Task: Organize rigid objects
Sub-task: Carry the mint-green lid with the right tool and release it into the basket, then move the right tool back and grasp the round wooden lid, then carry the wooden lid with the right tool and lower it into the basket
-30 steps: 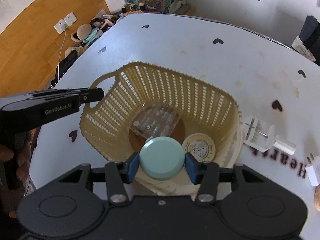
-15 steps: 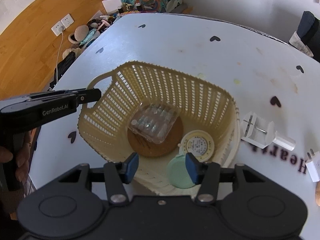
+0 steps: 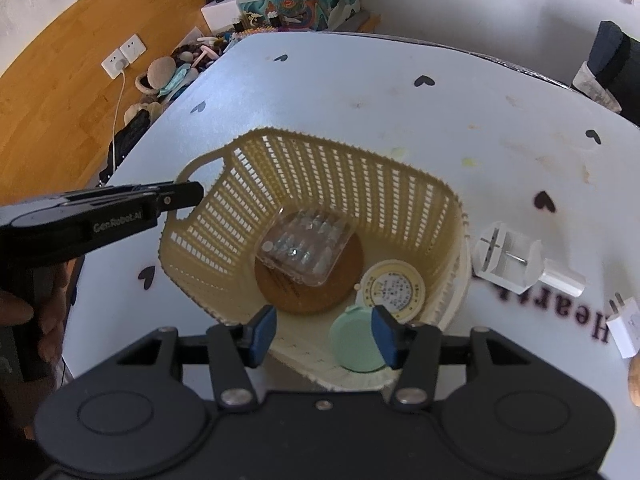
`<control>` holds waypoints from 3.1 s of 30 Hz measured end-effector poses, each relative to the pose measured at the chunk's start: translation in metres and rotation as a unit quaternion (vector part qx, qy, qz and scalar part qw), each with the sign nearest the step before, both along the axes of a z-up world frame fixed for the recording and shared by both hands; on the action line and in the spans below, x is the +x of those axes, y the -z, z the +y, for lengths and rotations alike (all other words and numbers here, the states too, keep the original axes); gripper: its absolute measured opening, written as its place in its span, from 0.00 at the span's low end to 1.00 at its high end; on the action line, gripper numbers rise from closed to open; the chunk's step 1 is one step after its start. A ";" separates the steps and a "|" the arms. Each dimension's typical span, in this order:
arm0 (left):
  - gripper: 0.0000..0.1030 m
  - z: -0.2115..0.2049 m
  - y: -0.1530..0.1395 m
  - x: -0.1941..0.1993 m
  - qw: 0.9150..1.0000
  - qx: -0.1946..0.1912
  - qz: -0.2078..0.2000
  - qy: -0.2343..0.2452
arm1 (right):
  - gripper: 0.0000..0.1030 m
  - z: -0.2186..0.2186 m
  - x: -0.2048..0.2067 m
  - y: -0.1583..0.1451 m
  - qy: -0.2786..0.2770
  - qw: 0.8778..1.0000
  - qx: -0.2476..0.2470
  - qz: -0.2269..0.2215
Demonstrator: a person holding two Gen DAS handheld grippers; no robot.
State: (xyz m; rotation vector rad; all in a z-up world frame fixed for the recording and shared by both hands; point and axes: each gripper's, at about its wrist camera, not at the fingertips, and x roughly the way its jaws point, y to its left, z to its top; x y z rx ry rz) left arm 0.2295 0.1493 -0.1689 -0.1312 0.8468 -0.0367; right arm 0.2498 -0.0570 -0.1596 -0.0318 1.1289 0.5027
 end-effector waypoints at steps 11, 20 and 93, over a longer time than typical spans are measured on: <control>0.04 0.000 0.000 0.000 1.000 0.000 0.000 0.000 | 0.58 -0.019 -0.014 -0.026 0.025 0.999 0.022 -0.025; 0.04 0.000 0.000 0.000 1.000 0.000 0.000 0.000 | 0.73 -0.047 -0.026 -0.043 0.073 0.996 0.024 -0.053; 0.04 0.000 0.002 0.003 1.000 0.005 0.006 -0.001 | 0.66 -0.075 -0.019 -0.029 0.135 0.977 0.048 -0.156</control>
